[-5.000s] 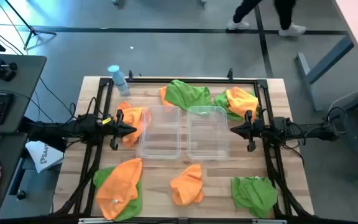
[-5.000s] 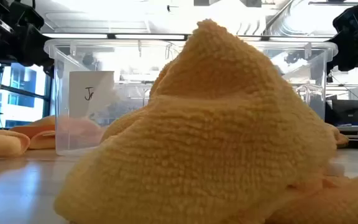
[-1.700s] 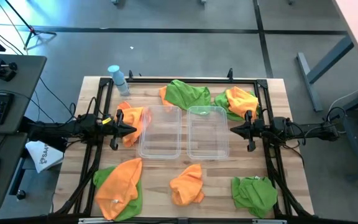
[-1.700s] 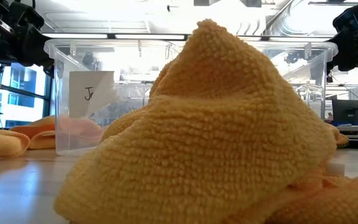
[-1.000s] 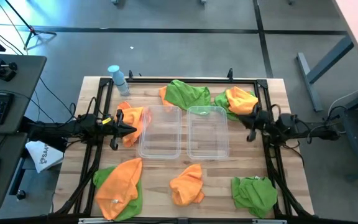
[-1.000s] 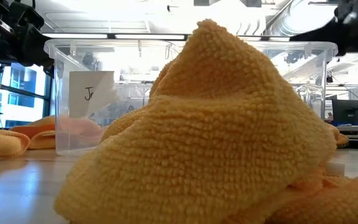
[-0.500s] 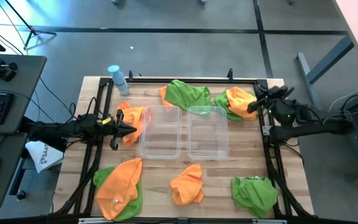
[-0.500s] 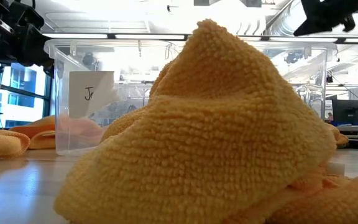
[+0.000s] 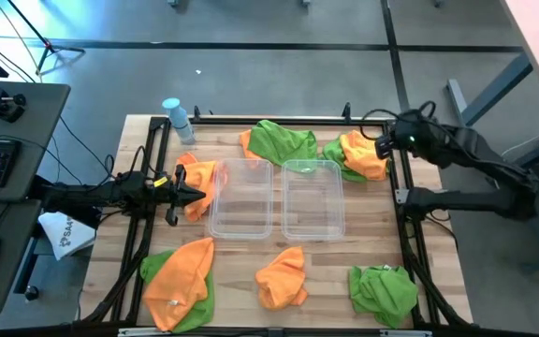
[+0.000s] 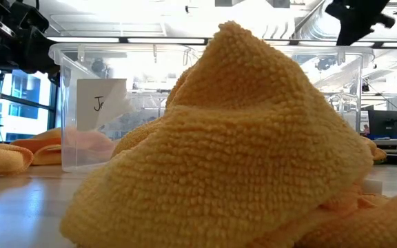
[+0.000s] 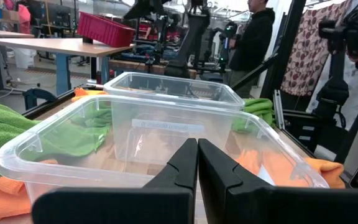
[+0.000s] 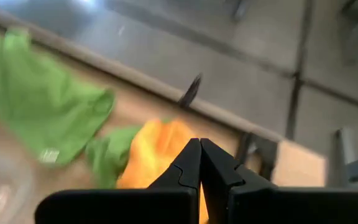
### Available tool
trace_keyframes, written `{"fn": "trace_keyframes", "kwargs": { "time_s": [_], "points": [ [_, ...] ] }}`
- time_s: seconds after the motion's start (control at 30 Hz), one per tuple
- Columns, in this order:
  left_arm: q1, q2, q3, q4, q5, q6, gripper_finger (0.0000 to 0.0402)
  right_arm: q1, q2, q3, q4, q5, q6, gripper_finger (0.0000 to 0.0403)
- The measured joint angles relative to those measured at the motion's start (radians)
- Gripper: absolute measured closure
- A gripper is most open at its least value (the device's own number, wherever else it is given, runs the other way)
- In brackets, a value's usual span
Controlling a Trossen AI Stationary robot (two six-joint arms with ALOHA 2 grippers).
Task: Sort microfiber towel by color & place in baskets
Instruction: Put the orange towel into the right transparent bin
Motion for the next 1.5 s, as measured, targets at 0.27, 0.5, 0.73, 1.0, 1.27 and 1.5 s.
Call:
{"fn": "trace_keyframes", "kwargs": {
  "time_s": [0.27,0.5,0.73,1.0,1.27,1.5],
  "points": [
    [0.000,0.000,0.000,0.000,0.000,0.000,0.0401,-0.268,0.131,-0.040,-0.058,-0.356,-0.143,0.0403],
    [0.000,0.000,0.000,0.000,0.000,0.000,0.0401,-0.374,0.241,-0.095,-0.037,-0.405,-0.307,0.0402],
    [0.000,0.000,0.000,0.000,0.000,0.000,0.0401,-0.435,0.294,-0.190,0.054,-0.518,-0.391,0.0401],
    [0.000,0.000,0.000,0.000,0.000,0.000,0.0401,-0.465,0.323,-0.259,0.110,-0.522,-0.447,0.0313],
    [0.000,0.000,0.000,0.000,0.000,0.000,0.0401,-0.438,0.328,-0.259,0.182,-0.526,-0.649,0.0229],
    [0.000,0.000,0.000,0.000,0.000,0.000,0.0401,-0.411,0.386,-0.259,0.238,-0.523,-0.745,0.0231]
  ]
}}
